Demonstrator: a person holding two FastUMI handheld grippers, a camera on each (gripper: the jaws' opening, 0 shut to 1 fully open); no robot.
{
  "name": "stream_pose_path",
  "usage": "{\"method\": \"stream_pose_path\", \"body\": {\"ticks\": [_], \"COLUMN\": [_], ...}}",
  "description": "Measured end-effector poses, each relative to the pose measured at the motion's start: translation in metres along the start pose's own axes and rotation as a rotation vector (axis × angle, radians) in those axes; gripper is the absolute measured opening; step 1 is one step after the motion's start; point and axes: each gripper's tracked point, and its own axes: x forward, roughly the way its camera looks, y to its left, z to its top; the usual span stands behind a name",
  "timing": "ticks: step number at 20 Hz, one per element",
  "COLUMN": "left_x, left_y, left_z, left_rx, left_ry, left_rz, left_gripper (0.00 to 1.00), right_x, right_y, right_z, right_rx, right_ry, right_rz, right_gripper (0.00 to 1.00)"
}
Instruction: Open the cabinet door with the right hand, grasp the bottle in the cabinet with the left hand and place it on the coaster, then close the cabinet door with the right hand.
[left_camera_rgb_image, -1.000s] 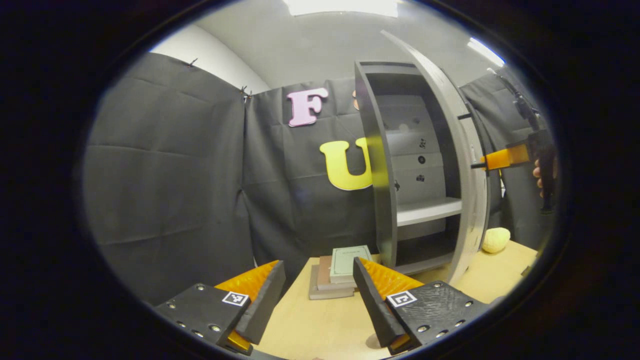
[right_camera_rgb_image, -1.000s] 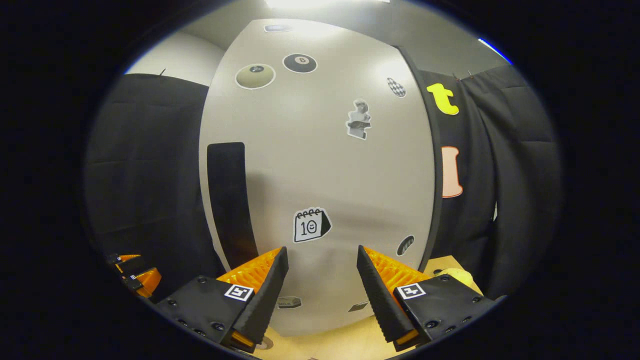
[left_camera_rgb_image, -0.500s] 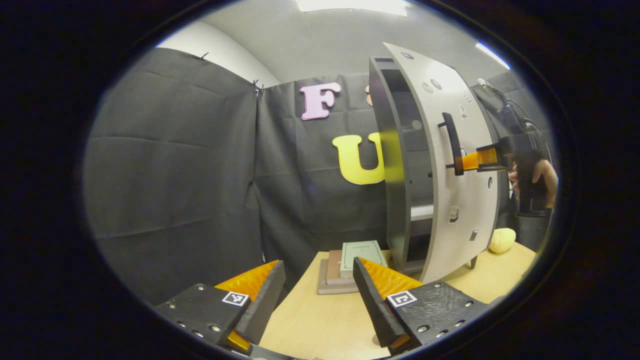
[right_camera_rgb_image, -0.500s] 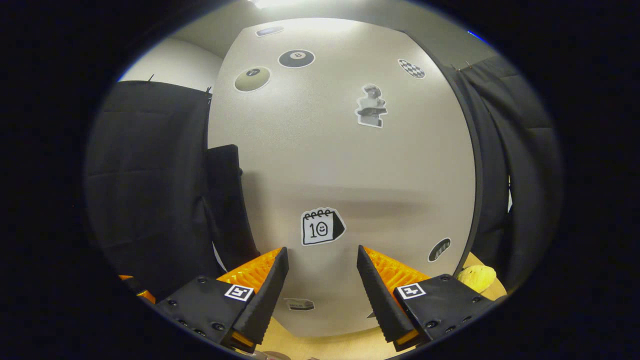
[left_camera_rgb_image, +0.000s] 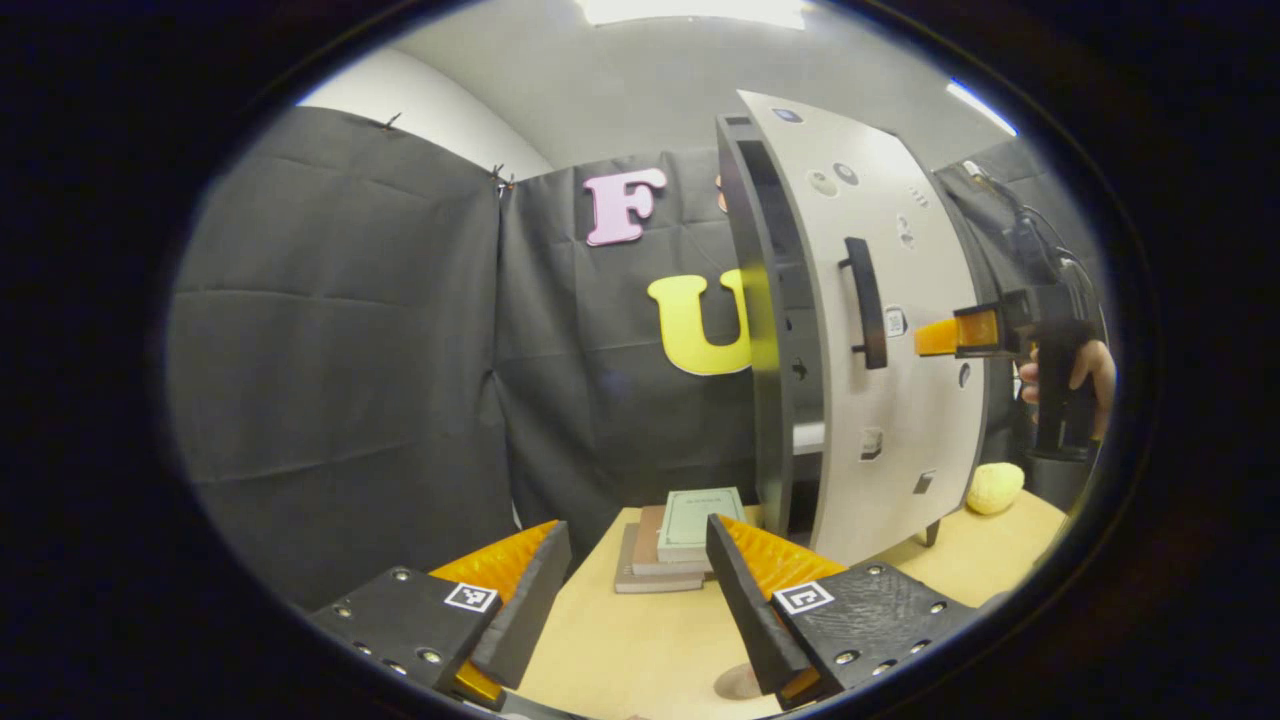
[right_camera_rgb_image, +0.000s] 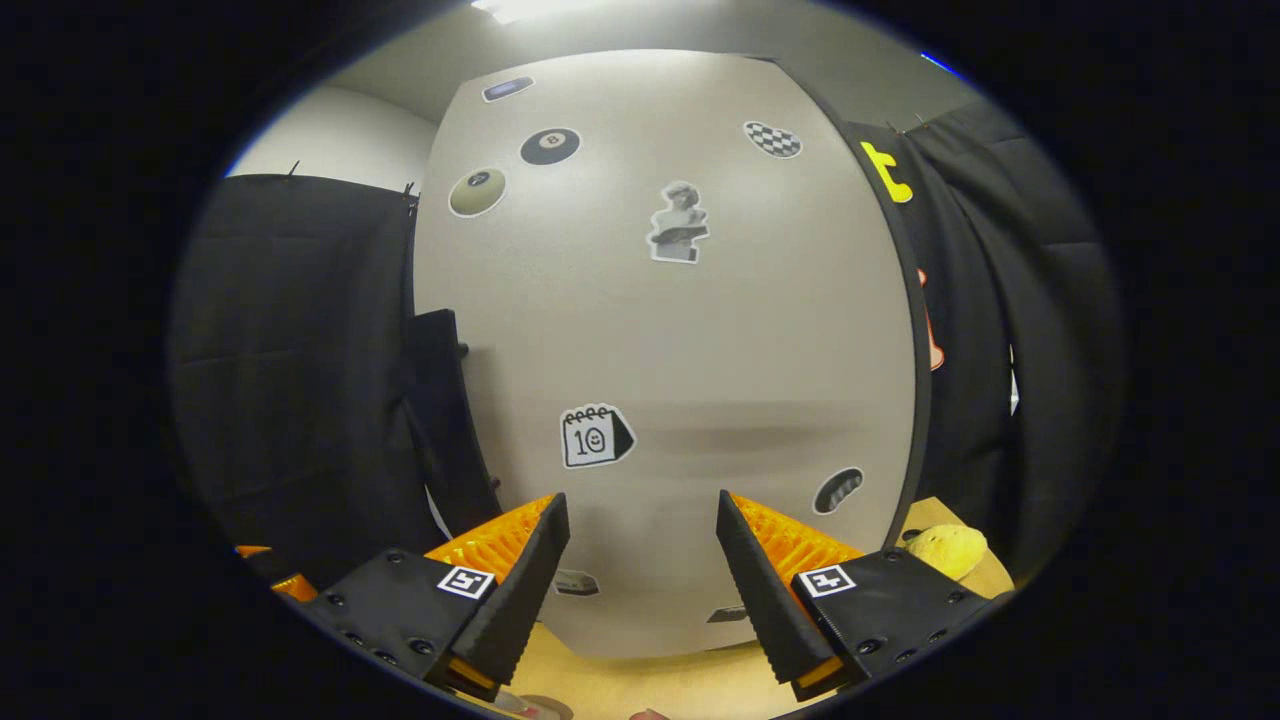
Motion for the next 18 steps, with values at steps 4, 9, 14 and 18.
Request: {"method": "stream_pose_path", "body": {"ticks": [4,9,14,18], "left_x": [-0.002,-0.007,-0.009,-0.013], "left_y": [-0.056,-0.132,-0.191,-0.216], "left_z": [0.028,0.058,0.067,0.068], "left_rx": [0.016,0.013,0.002,-0.011], "left_ry": [-0.037,-0.068,-0.086,-0.083], "left_rz": [-0.037,-0.097,-0.125,-0.116], "left_gripper": [0.82,0.82,0.84,0.82], "right_x": [-0.048,-0.104,-0.154,-0.182], "right_y": [-0.042,-0.110,-0.177,-0.214], "right_z": [0.002,0.016,0.031,0.029], "right_rx": [-0.039,-0.096,-0.168,-0.187], "right_ry": [-0.013,-0.064,-0.121,-0.143], "right_rz": [-0.015,-0.071,-0.140,-0.175], "right_gripper": [0.92,0.98,0.98,0.98]}}
